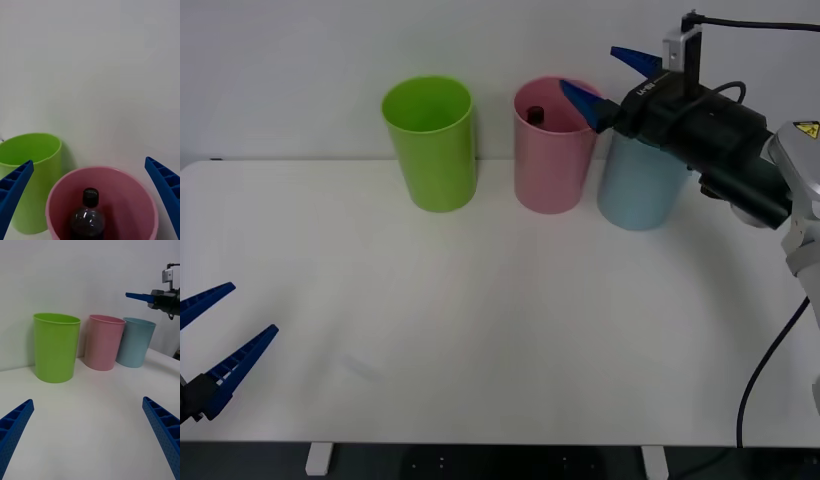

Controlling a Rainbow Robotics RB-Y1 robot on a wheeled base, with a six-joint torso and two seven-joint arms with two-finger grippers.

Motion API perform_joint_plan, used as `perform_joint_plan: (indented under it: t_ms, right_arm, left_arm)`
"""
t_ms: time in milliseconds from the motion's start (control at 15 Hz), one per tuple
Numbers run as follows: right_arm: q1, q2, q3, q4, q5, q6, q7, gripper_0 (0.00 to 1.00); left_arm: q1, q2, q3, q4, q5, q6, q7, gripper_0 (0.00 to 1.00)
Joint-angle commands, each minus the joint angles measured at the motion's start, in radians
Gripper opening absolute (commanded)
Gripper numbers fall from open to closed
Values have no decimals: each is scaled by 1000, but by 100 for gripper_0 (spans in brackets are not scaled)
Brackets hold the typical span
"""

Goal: Grasp the object on the table and drop it into the matching bin: aluminum can to the light blue bin, PET bottle to the pink bin.

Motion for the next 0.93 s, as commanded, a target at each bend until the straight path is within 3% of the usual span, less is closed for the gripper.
perform_joint_plan:
  t_ms: [67,467,933]
  right_arm:
    - [139,-47,0,-147,-47,-19,4,100]
    - [383,-140,-23,-342,-136,-36,47,100]
    - [534,-142,-166,-354,-136,-187,121,100]
  left_arm:
    - [0,0,0,0,0,0,0,100]
    - [0,0,0,0,0,0,0,100]
    - [0,0,0,0,0,0,0,100]
